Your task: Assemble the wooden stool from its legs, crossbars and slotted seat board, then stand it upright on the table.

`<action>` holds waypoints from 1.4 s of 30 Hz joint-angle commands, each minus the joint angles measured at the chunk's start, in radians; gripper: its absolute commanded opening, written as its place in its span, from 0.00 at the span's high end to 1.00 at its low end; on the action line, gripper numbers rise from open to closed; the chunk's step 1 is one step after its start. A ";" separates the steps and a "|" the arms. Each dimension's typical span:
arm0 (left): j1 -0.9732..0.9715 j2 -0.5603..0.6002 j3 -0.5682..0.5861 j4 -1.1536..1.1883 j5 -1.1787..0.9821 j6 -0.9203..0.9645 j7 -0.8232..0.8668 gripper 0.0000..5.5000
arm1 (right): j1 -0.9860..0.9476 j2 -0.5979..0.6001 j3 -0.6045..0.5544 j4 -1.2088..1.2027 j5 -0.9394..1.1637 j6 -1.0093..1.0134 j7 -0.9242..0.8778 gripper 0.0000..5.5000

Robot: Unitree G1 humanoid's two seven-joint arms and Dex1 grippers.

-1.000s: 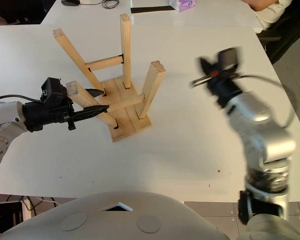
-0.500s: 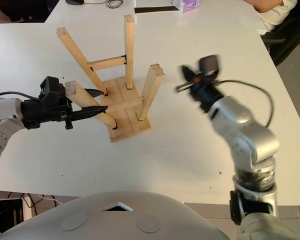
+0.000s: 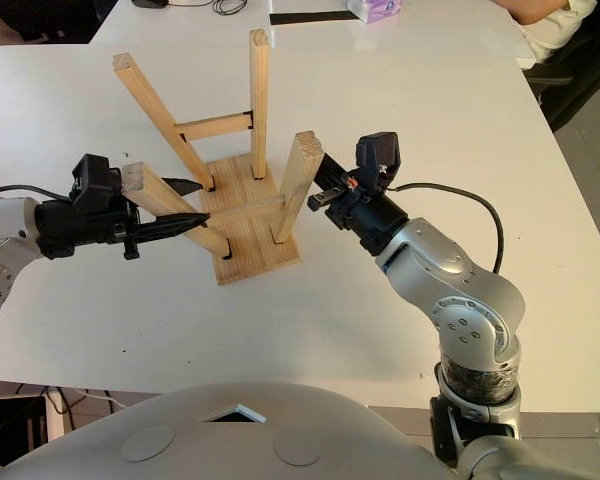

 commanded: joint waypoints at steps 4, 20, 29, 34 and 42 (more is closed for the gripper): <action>0.040 -0.007 -0.079 0.137 0.099 -0.032 -0.097 0.63 | -0.172 -0.127 -0.137 0.364 -0.166 -0.151 0.216 1.00; 0.157 0.029 0.359 0.023 -0.075 0.165 -0.042 0.41 | -0.139 -0.065 -0.219 0.318 -0.230 -0.252 0.295 1.00; -0.128 -0.114 0.634 -0.070 -0.583 0.196 0.457 0.50 | -0.286 -0.133 -0.244 0.194 0.012 -0.159 0.377 1.00; -0.278 -0.234 0.530 -0.184 -0.653 0.108 0.733 0.64 | -0.436 -0.056 -0.117 0.200 0.086 -0.107 0.356 1.00; -0.236 -0.231 0.408 0.064 -0.369 0.100 0.684 0.86 | -0.439 -0.017 0.072 0.220 -0.016 -0.074 0.372 1.00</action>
